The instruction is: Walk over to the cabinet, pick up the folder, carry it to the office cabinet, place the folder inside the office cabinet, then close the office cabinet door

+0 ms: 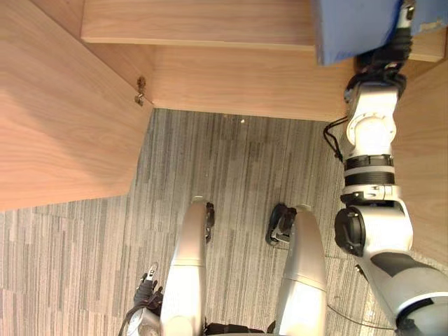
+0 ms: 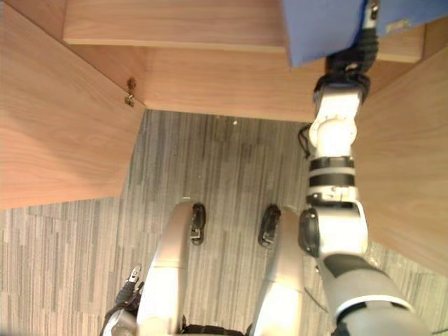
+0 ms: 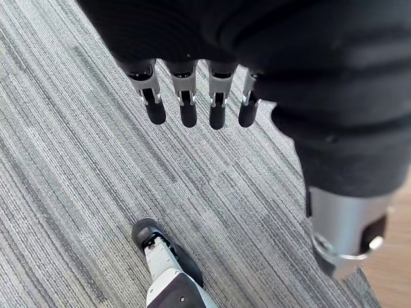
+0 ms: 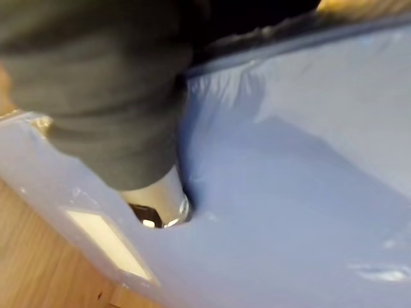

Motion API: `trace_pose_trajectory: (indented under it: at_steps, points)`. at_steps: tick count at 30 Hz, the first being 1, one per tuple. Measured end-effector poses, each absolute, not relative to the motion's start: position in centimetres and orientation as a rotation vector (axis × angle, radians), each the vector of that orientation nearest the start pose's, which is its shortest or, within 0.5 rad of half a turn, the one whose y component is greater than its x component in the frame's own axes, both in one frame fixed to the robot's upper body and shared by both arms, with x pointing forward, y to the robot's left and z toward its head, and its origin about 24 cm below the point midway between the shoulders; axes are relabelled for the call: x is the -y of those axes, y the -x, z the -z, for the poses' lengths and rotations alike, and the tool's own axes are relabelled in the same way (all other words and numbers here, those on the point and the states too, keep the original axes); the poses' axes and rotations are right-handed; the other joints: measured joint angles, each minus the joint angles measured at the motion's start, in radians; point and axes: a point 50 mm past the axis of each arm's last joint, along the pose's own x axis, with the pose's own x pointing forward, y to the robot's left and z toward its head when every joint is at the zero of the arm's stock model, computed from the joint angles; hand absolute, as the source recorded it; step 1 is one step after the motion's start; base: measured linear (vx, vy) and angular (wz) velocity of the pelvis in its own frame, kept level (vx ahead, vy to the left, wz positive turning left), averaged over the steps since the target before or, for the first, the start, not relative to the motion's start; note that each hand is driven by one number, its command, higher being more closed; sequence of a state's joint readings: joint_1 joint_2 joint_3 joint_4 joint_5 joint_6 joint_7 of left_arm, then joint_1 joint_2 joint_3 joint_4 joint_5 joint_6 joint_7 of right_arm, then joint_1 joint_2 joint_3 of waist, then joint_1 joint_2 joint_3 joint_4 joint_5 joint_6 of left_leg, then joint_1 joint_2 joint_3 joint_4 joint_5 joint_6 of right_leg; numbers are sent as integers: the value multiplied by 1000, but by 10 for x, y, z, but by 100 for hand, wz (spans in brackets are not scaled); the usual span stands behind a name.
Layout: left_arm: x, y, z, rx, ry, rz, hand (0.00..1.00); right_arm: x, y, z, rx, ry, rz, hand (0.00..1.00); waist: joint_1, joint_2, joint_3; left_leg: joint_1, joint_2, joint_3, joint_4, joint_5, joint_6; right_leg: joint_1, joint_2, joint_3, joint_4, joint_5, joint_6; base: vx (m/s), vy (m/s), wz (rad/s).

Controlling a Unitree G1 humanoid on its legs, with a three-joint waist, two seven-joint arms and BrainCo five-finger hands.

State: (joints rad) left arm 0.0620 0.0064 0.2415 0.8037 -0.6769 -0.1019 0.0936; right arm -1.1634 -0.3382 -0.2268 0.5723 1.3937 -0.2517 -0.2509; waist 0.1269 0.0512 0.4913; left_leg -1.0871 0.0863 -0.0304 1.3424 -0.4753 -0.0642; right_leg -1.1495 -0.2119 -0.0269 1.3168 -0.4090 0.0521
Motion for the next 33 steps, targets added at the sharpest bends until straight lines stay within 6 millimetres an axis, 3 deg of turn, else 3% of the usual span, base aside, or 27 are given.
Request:
trace_pose_trajectory:
  at_steps: [7, 8, 11, 17, 21, 33]
  points:
    - [-204, -147, 128, -674, 671, -680, 0, 219, -390, -325, 568, -1397, 83, 100, 5, 13, -8, -1, -16, -21, -53, 27, -7, 14, -16, -27, -38, 2, -6, 30, 11, 12]
    - [-204, -147, 128, -674, 671, -681, 0, 218, -391, -325, 555, -1396, 87, 0, 5, 14, -8, -1, -16, -22, -59, 29, -9, 14, -16, -28, -41, 2, -6, 37, 7, 7]
    - [-202, -150, 127, -664, 679, -686, 0, 216, -394, -325, 516, -1366, 93, 0, 6, 30, -18, -13, -17, -37, -76, 37, -17, 12, -17, -47, -54, 3, -9, 47, 18, 9]
    - [-203, -150, 126, -657, 677, -693, 0, 212, -394, -345, 513, -1184, 80, 0, 8, 30, -18, -16, -16, -40, -94, 44, -26, 4, -18, -52, -56, -1, -15, 15, 15, 3]
    - [-203, -151, 126, -653, 677, -693, 0, 211, -394, -347, 517, -1084, 78, 0, 8, 30, -18, -16, -15, -41, -93, 45, -27, 4, -17, -54, -56, -1, -15, -8, 35, 0]
    - [-203, -156, 122, -623, 673, -655, 0, 199, -395, -357, 509, -504, -45, 0, 11, 30, -18, -23, -14, -46, -82, 46, -27, 3, -17, -59, -51, -1, -16, -12, 36, 0]
